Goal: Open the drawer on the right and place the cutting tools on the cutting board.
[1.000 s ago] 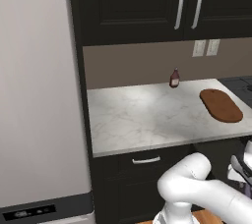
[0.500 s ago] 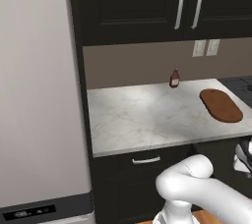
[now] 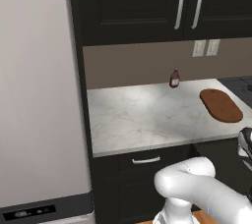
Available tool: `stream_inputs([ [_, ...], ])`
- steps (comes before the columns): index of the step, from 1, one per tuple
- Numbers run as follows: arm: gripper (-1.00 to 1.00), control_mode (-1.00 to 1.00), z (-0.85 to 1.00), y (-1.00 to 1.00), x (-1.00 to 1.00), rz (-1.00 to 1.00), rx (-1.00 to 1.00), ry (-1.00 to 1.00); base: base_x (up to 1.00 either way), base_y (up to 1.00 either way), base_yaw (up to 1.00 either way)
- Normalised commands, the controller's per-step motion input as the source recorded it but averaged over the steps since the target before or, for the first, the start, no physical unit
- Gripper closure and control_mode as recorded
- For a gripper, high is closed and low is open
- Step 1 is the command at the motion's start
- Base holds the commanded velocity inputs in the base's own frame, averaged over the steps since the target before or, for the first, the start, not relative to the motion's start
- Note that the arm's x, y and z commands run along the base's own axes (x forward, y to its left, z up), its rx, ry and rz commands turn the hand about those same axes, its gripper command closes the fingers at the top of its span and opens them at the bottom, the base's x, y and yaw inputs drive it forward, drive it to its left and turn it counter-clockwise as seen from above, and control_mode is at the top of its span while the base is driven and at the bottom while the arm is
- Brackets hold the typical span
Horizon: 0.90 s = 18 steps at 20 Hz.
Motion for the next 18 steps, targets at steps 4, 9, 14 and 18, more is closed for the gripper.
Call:
stream_inputs([
  [4, 1.0, -1.0, 0.6, 0.0, 0.0, 0.0, -0.1, -0.11, 0.0, 0.0, 0.0],
  [9, 1.0, -1.0, 0.47, 0.0, -0.01, 0.0, -0.06, -0.03, 0.0, 0.0, 0.0],
  [14, 1.0, -1.0, 0.5, 0.0, 0.0, 0.0, -0.02, 0.01, 0.0, 0.0, 0.0],
  [18, 1.0, -1.0, 0.5, 0.0, 0.0, 0.0, 0.0, 0.07, 0.0, 0.0, 0.0],
])
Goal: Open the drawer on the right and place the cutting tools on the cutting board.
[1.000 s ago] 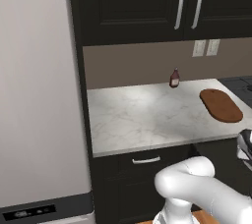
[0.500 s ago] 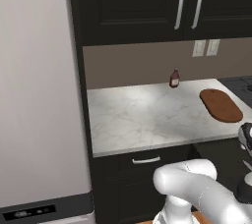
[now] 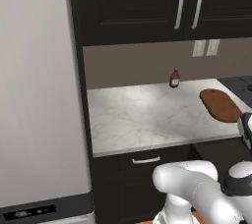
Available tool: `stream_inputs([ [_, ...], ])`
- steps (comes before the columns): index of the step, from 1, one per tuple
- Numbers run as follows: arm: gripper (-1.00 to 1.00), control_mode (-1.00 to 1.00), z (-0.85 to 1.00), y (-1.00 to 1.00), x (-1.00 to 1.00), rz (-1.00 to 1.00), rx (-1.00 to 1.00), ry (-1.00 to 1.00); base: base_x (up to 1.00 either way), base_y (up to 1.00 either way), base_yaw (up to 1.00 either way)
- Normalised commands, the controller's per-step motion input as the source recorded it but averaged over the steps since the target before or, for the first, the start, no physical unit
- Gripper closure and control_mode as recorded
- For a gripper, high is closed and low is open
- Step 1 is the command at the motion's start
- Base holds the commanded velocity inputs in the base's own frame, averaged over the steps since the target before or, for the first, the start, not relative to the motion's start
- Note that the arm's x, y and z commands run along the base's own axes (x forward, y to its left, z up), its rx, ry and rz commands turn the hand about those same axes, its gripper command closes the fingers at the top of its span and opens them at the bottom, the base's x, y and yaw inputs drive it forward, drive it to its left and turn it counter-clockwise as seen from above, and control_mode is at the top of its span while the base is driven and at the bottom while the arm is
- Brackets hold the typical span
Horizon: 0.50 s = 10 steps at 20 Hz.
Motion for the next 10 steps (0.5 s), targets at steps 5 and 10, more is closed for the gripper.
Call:
stream_inputs([
  [5, 1.0, -1.0, 0.38, 0.0, 0.0, 0.0, 0.0, 0.11, 0.0, 0.0, 0.0],
  [10, 1.0, -1.0, 0.31, 0.0, 0.0, 0.0, 0.0, 0.13, 0.0, 0.0, 0.0],
])
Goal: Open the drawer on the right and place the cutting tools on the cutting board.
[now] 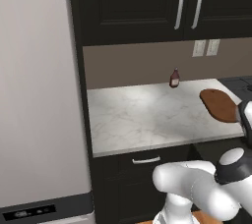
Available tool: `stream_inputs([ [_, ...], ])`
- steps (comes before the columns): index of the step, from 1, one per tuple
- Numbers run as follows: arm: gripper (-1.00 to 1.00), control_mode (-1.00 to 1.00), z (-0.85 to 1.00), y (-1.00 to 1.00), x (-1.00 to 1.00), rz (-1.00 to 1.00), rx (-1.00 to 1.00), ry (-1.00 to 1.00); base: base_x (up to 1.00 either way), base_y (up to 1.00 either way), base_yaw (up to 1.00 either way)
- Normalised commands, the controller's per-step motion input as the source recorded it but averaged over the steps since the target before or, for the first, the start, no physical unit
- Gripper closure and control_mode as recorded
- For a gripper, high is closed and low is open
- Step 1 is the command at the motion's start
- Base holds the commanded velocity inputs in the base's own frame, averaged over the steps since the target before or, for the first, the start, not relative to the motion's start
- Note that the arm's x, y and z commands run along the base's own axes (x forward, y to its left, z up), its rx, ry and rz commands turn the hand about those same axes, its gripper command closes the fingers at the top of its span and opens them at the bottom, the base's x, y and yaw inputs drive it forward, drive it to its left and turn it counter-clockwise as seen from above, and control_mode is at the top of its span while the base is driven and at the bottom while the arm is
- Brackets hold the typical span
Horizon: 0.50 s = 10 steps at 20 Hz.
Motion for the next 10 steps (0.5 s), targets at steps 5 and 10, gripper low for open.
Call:
stream_inputs([
  [5, 1.0, -1.0, 0.26, 0.07, 0.06, 0.0, 0.0, 0.1, 0.0, 0.0, 0.0],
  [10, 1.0, -1.0, 0.12, 0.01, 0.29, 0.0, 0.0, 0.03, 0.0, 0.0, 0.0],
])
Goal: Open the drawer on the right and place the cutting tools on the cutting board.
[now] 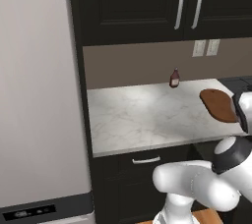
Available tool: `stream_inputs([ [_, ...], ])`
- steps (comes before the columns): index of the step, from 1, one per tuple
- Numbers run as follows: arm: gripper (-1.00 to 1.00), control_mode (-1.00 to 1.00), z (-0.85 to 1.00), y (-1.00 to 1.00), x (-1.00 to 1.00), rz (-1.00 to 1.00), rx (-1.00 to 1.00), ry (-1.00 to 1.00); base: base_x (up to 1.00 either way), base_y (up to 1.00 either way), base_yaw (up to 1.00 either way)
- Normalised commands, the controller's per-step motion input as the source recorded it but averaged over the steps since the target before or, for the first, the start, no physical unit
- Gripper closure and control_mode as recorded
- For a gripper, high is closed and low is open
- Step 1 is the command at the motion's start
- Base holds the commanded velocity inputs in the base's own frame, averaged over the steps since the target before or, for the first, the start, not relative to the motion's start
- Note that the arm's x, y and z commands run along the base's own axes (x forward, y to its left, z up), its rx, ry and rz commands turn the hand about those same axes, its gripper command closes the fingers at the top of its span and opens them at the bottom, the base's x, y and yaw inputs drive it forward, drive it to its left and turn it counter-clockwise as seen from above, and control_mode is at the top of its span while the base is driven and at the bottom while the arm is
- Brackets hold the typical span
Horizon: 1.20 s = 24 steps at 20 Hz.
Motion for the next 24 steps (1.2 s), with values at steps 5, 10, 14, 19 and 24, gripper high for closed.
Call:
stream_inputs([
  [5, 1.0, -1.0, 0.01, 0.0, 0.46, -0.02, 0.0, 0.0, 0.0, 0.0, 0.0],
  [10, 1.0, -1.0, 0.0, 0.06, 0.44, -0.11, 0.0, 0.0, 0.0, 0.0, 0.0],
  [14, 1.0, -1.0, 0.09, 0.0, 0.2, -0.1, 0.0, 0.0, 0.0, 0.0, 0.0],
  [19, 1.0, -1.0, 0.17, 0.05, 0.3, -0.1, 0.0, 0.02, 0.0, 0.0, 0.0],
  [24, 1.0, -1.0, 0.03, 0.11, 0.45, -0.08, 0.0, 0.0, 0.0, 0.0, 0.0],
])
